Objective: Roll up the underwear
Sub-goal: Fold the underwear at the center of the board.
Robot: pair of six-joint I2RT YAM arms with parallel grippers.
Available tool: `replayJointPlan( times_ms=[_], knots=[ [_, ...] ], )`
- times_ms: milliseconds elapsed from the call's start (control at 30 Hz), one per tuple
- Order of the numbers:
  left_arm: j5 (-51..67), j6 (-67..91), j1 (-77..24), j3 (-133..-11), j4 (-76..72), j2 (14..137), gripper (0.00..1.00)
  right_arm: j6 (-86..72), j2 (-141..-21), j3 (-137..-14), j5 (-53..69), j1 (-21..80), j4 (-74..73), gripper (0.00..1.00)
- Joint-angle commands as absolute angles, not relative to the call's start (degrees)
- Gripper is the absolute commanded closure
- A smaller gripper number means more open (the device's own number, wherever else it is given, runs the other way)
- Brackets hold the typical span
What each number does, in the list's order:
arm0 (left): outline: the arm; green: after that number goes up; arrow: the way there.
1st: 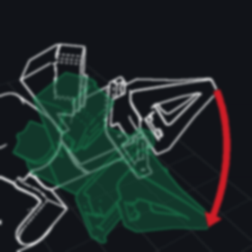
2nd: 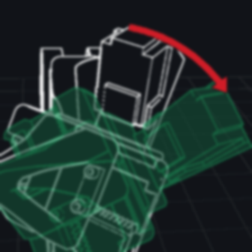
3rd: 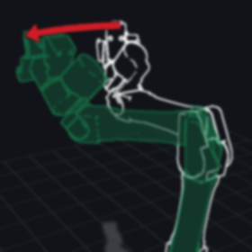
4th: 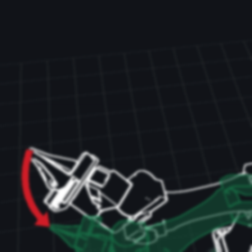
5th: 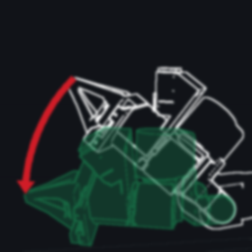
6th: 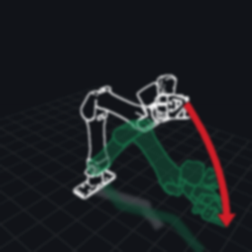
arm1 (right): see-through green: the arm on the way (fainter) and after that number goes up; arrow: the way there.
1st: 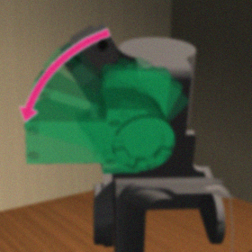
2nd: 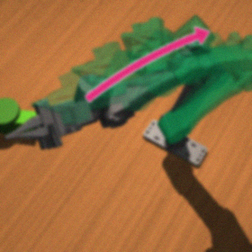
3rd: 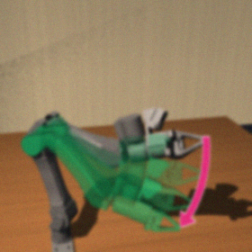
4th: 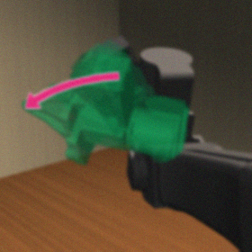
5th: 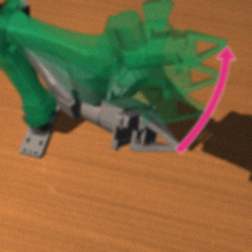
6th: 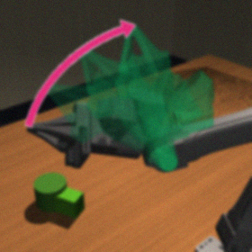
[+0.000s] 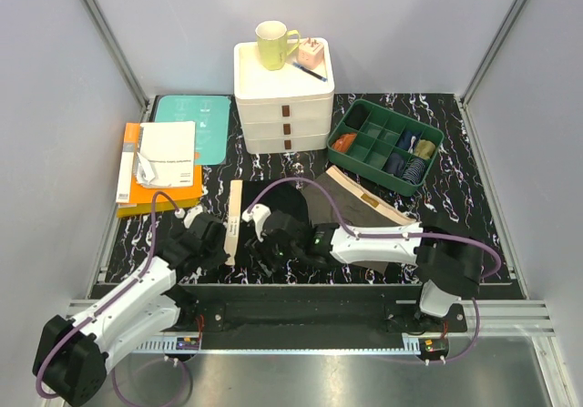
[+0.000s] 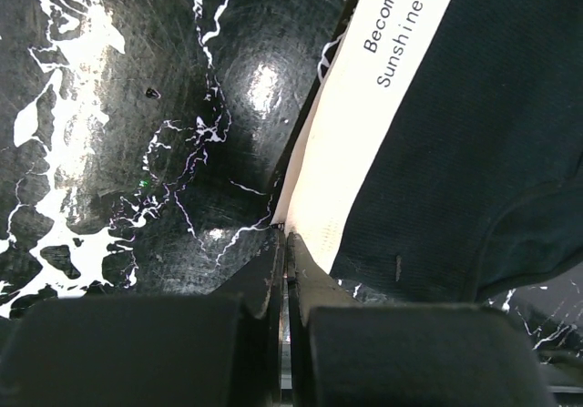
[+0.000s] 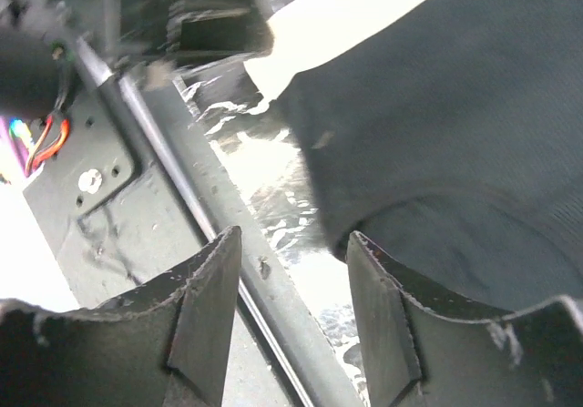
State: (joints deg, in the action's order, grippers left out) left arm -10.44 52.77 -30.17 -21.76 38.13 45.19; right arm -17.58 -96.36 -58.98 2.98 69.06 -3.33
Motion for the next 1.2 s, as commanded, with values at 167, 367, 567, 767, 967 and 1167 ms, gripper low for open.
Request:
replayJointPlan(
  times_ms=[167,367,567,767,967,1167],
  knots=[
    [-9.0,53.2,-30.3,-23.9,39.4,43.0,1.0,-7.7,-99.0,-56.1,7.8,70.8,9.2,0.42],
    [-8.9,53.1,-30.3,-24.3,39.5,43.1,1.0,-6.1,-102.6,-57.6,7.8,71.1,7.7,0.44],
    [-9.0,53.1,-30.4,-24.5,39.8,43.0,1.0,-5.3,-104.0,-56.7,5.4,71.4,6.8,0.44],
    [-9.0,53.1,-30.3,-24.9,40.3,42.5,1.0,-4.4,-105.3,-56.0,1.9,72.2,6.5,0.44],
    [-9.0,52.9,-30.2,-25.7,41.0,42.5,1.0,-4.5,-107.0,-56.0,-6.5,73.9,5.4,0.5],
    [-8.7,52.8,-30.1,-25.8,41.0,42.5,1.0,-6.2,-110.3,-57.4,-12.5,74.6,3.3,0.67]
  ],
)
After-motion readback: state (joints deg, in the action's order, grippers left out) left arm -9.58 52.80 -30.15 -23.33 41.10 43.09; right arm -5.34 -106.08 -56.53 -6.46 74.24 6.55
